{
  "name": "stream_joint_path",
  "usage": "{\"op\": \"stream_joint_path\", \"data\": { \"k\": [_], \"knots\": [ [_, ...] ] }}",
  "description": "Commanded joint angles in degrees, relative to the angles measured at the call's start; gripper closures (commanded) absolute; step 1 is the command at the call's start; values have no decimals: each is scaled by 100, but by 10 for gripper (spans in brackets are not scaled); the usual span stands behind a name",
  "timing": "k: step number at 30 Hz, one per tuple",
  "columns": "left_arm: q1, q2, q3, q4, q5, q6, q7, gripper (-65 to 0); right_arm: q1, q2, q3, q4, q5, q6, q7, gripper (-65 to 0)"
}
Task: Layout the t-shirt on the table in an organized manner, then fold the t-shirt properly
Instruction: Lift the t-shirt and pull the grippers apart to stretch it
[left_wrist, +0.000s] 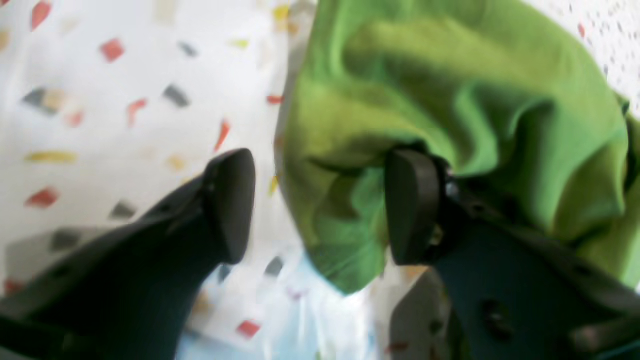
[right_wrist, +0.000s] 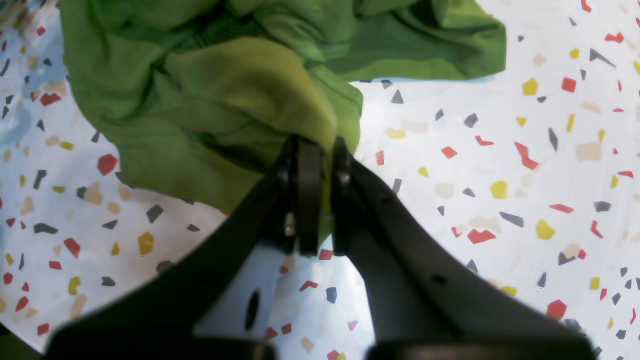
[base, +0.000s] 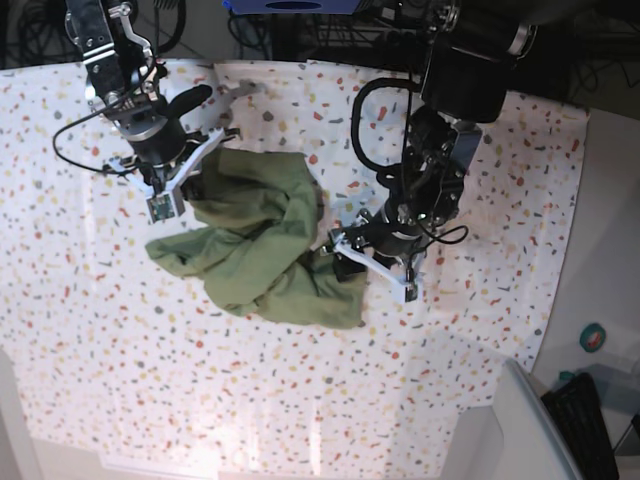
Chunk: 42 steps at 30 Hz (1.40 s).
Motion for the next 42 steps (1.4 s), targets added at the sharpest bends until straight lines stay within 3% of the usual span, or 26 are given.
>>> {"op": "stream_joint_path", "data": {
  "k": [1, 4, 6, 11, 14, 16, 20, 27, 30, 32, 35, 39, 42],
  "knots": [
    [-82, 11, 4, -72, -31, -7, 165, -281, 43, 103, 34, 98, 9, -10, 124, 0],
    [-319, 2, 4, -345, -31, 1, 165, 0, 69, 244, 34, 71, 9, -10, 124, 0],
    [-416, -103, 4, -310, -31, 1, 209, 0, 96, 253, 149, 10, 9, -10, 124, 0],
    [-451, -675, -57, 807, -31, 89, 1062, 0, 360, 226, 1080, -272, 27, -1, 124, 0],
    [-460, -1053, -40, 1492, -31, 722, 1317, 0, 711, 244, 1485, -412, 18, 8, 115, 0],
    [-592, -1193, -22, 1914, -31, 933, 1554, 0, 1001, 253, 1687, -412, 9, 8, 80, 0],
    [-1058, -1281, -66, 2433, -40, 933, 2187, 0, 1863, 508, 1889, -377, 9, 8, -641, 0],
    [-1400, -1352, -154, 2714, -66, 942, 2240, 0, 2804, 956, 1889, -131, 9, 8, -1590, 0],
    [-864, -1317, -629, 2741, -40, 942, 2240, 0, 2698, 956, 1898, 54, 9, 8, -2223, 0],
    [-425, -1334, -804, 2741, -31, 942, 2240, 0, 2417, 947, 1898, -25, 18, 8, -2364, 0],
    [393, -1422, -866, 2732, -13, 942, 2213, 0, 1863, 789, 1898, -236, 18, 8, -2091, 0],
    [1211, -1475, -884, 2750, 496, 942, 2178, 0, 1388, 604, 1898, -729, 18, 8, -1652, 0],
    [1694, -1484, -884, 2846, 787, 942, 1721, 0, 1151, 551, 1898, -1010, 18, 8, -1344, 0]
  ]
}}
